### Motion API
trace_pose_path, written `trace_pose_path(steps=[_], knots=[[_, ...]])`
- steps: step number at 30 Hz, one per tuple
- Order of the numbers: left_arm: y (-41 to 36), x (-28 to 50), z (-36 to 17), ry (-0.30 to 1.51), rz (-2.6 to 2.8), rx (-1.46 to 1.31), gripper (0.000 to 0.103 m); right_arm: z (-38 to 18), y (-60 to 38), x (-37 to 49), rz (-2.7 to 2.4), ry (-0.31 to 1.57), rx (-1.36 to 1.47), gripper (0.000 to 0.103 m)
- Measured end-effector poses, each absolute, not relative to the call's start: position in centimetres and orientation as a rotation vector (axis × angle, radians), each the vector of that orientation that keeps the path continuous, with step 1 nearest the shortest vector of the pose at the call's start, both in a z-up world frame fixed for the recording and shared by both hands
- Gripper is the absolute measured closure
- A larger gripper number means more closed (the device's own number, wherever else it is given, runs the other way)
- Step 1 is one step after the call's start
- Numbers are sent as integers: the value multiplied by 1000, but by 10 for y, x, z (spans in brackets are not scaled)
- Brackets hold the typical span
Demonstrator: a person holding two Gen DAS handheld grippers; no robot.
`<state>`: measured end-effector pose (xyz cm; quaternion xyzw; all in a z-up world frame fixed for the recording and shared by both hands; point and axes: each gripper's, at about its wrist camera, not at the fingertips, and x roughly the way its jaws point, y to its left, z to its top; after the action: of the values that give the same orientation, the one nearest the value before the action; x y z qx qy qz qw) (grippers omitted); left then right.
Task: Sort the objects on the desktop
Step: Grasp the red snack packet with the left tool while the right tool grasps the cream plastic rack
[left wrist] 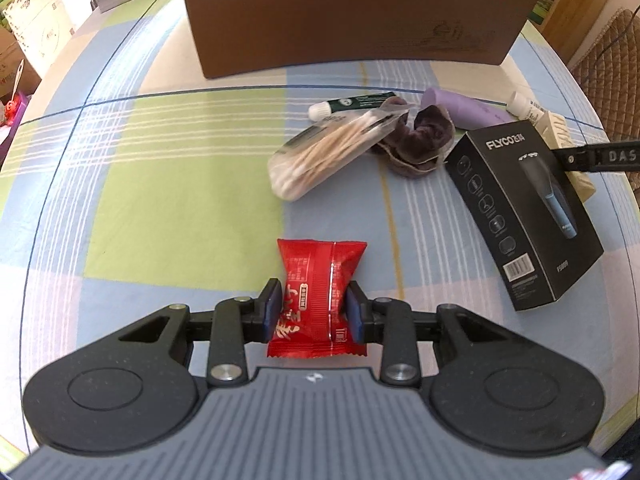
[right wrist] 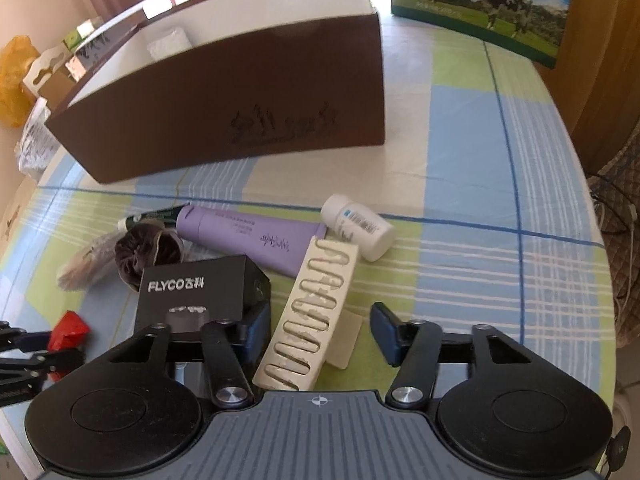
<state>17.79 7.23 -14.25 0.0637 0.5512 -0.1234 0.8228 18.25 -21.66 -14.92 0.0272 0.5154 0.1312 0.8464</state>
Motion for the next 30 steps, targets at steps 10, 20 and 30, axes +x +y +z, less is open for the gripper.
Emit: trace_pose_path(steps=[10, 20, 30], knots=[[71, 178, -144, 1151, -279, 142, 68, -152, -235, 161, 288, 1083, -12, 75], [65, 181, -145, 1139, -312, 180, 72, -148, -233, 154, 275, 1059, -35, 61], [74, 166, -141, 1143, -304, 166, 76, -153, -217, 151, 303, 1039, -130, 78]])
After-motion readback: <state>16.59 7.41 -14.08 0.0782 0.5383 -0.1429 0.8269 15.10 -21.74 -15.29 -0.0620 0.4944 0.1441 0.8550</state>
